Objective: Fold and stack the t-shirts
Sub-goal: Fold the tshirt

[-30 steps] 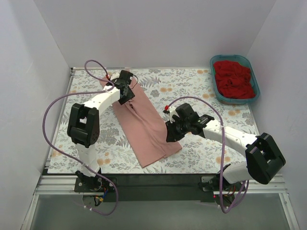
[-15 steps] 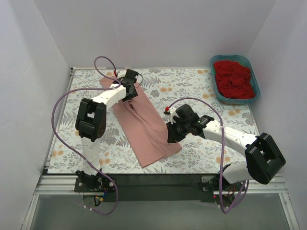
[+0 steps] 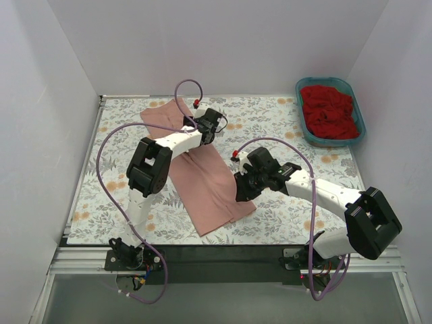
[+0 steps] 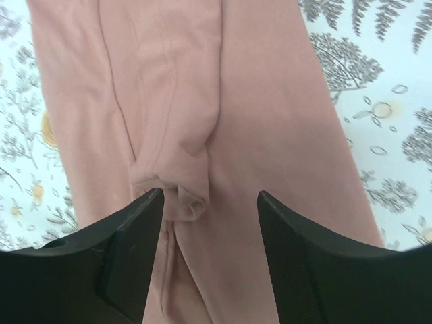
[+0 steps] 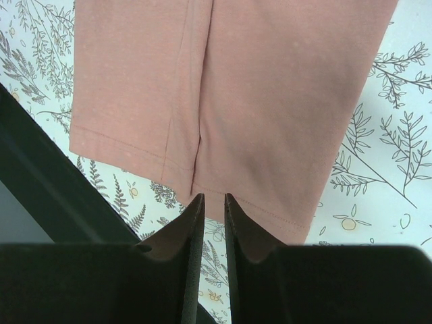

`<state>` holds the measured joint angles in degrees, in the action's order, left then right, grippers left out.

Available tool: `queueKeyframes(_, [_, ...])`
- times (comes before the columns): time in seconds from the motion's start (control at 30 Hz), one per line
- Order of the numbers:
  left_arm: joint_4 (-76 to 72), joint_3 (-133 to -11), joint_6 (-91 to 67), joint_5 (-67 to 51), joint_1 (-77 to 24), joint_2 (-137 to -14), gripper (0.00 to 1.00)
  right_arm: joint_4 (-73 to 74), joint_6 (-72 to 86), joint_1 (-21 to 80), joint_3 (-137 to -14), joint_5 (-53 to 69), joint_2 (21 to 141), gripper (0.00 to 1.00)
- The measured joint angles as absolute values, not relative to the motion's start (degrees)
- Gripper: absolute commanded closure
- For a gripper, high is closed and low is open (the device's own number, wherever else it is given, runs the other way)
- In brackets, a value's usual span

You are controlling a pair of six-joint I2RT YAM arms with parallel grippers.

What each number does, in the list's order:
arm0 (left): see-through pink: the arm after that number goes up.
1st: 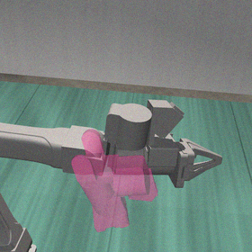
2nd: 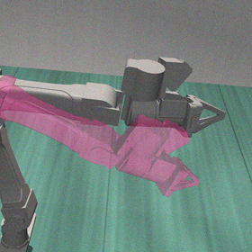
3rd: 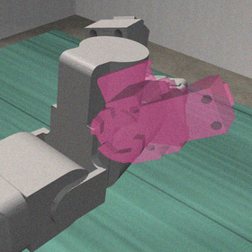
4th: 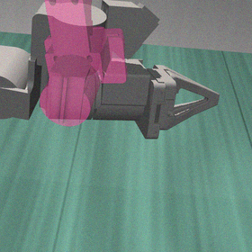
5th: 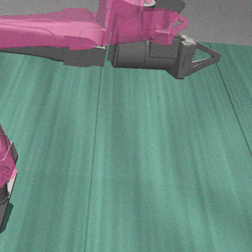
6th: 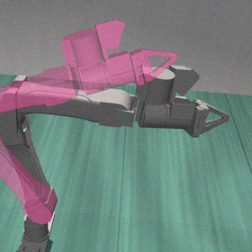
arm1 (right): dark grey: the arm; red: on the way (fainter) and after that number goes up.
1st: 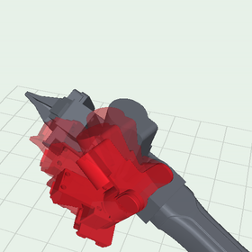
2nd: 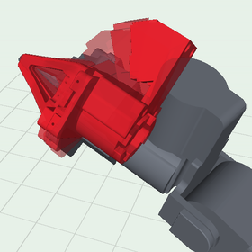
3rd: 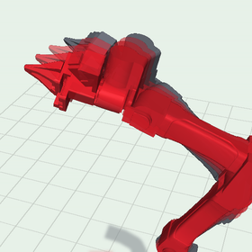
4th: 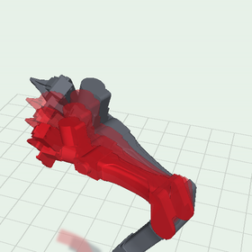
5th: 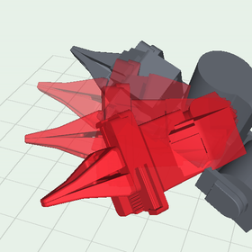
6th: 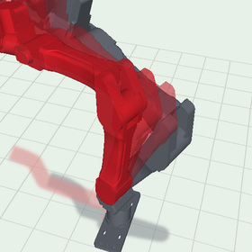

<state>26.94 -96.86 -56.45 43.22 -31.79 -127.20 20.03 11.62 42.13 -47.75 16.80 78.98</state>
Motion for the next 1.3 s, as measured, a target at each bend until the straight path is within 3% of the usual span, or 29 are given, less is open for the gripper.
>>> queueKeyframes(0.47, [14.2,-96.1,-37.2,51.7,-32.3,-129.9,0.43,20.1,11.6,42.1,-46.2,16.6,79.1,0.76])
queueKeyframes(0.97, [10.9,-93.8,-26.8,55.1,-34.3,-131.3,0.47,20.1,11.6,42.1,-46.1,16.6,79.1,0.75])
queueKeyframes(1.3, [10.3,-92.4,-24.8,56.7,-34.2,-133.4,0.67,20.1,11.6,42.1,-46.0,16.6,79.1,0.75])
